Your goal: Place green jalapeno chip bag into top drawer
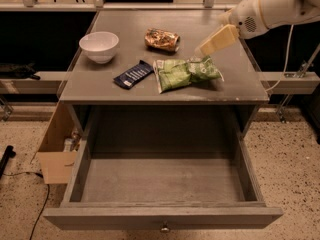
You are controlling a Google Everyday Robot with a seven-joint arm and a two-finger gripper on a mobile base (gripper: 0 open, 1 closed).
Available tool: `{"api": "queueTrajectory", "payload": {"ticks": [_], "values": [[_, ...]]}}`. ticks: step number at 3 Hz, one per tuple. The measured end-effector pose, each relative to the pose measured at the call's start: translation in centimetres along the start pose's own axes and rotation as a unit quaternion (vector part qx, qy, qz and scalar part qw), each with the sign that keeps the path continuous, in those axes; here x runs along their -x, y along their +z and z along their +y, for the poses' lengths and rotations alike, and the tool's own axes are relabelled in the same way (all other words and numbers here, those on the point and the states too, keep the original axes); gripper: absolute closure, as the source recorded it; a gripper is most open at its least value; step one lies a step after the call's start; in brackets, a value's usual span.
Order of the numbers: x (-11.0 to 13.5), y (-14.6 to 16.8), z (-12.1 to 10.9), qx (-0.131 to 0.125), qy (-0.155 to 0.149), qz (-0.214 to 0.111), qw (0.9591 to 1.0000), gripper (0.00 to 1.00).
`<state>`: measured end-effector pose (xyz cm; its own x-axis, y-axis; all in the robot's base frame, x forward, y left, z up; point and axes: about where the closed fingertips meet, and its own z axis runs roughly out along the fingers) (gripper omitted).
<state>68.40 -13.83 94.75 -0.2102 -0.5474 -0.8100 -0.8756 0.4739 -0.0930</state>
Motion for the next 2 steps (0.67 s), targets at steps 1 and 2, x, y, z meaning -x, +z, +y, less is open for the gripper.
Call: {"api": "queueTrajectory", "payload": {"ticks": [1,2], "values": [[-1.3,1.9,0.7,0.006,0.011,0.003,0.9999,0.00],[-3.0,2.9,1.4,0.007,0.025,0.009,0.9996,0.00]]}}
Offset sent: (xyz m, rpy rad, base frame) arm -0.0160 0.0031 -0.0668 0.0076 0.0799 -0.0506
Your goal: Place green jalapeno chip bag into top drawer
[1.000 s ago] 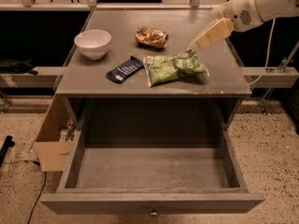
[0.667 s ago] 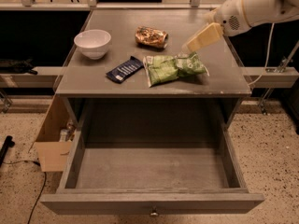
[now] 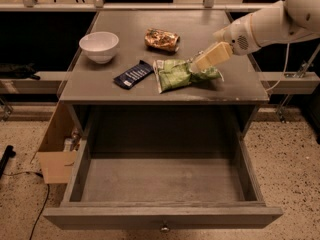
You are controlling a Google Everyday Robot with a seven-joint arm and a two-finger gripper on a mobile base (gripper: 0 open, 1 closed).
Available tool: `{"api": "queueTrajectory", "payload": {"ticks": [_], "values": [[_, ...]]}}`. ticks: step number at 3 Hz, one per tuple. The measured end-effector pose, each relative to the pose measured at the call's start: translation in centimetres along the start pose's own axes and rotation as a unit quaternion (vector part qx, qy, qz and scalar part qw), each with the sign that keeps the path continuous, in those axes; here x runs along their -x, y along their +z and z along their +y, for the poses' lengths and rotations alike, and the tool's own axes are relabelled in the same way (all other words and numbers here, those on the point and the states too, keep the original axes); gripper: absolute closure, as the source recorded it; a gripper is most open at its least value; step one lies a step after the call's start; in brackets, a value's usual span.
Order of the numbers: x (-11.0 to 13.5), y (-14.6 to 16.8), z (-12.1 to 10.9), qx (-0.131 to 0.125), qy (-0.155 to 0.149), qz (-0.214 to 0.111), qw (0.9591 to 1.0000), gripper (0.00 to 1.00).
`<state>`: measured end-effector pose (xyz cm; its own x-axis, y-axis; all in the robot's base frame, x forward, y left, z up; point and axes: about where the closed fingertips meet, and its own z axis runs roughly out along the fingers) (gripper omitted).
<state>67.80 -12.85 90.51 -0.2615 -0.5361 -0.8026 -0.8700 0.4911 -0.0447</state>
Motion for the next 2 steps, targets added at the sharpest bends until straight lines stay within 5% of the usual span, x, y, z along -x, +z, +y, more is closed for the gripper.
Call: {"api": "queueTrajectory", "payload": {"ticks": [2], "values": [[-1.43,1.00,0.29,-0.004,0.011,0.000,0.9999,0.00]]}}
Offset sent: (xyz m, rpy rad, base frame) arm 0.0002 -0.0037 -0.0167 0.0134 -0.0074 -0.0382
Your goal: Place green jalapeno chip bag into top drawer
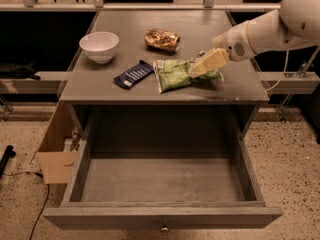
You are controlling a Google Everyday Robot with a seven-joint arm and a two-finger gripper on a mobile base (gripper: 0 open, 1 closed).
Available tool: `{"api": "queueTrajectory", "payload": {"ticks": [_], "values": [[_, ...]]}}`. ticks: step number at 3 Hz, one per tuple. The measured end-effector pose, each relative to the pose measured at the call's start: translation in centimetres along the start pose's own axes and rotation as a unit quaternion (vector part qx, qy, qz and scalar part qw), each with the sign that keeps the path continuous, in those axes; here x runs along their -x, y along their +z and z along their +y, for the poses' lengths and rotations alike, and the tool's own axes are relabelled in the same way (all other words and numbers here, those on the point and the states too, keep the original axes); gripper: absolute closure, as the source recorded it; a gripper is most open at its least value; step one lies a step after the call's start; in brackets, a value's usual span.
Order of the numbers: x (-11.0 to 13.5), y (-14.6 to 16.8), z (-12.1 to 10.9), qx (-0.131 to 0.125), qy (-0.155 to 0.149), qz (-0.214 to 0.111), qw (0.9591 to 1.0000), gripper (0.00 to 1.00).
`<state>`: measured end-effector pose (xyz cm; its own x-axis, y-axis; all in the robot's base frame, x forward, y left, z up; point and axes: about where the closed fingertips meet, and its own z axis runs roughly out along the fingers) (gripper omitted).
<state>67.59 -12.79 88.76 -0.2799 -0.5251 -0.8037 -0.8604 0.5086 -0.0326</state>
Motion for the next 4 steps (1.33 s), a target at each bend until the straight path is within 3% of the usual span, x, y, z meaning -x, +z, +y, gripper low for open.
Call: {"api": "queueTrajectory", "payload": {"ticks": [2,3,4], "values": [[2.1,1.6,-2.2,-0.013,-0.017,-0.012,0.9997,0.00],[1.1,1.2,-2.5,-0.026,-0.013,-0.011,0.9995,0.00],[-2.0,-0.1,-1.8,-0.039,0.006,-0.002,0.9992,0.00]]}}
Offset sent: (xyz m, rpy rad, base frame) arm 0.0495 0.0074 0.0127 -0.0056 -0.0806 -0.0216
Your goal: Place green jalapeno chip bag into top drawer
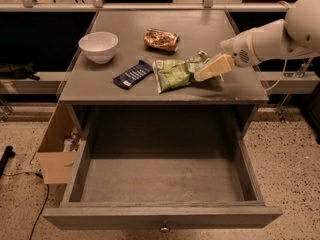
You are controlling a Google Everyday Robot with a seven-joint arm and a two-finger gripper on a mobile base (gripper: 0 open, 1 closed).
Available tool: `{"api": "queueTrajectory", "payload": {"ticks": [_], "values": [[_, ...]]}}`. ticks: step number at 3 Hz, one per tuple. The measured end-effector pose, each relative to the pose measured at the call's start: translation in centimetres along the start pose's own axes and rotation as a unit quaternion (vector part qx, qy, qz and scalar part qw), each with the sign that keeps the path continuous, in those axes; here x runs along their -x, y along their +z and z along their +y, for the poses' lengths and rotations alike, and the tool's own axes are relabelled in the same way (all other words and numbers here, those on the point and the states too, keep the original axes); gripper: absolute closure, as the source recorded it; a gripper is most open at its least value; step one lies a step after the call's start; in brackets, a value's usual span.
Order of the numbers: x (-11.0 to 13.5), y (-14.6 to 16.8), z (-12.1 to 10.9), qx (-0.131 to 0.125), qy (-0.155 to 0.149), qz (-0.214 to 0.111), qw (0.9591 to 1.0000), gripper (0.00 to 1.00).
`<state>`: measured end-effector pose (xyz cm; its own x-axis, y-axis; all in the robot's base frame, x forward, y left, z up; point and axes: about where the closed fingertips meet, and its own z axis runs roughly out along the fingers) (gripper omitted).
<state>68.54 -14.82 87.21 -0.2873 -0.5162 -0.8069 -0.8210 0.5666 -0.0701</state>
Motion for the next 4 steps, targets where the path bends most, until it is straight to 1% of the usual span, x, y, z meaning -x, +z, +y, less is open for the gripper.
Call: {"api": "queueTrajectory", "payload": {"ticks": [1,2,3,4], "values": [[-1.66,-0.47,0.50,-0.005,0.008,0.007,0.9999,0.00],[-1.93,-0.04,0.80,-0.006,0.005,0.013,0.9999,0.00],[-1.94,-0.01,0.82,-0.006,0.005,0.013,0.9999,0.17],[-1.94,0.00,0.82,-0.006,0.005,0.013,0.9999,0.40]]}}
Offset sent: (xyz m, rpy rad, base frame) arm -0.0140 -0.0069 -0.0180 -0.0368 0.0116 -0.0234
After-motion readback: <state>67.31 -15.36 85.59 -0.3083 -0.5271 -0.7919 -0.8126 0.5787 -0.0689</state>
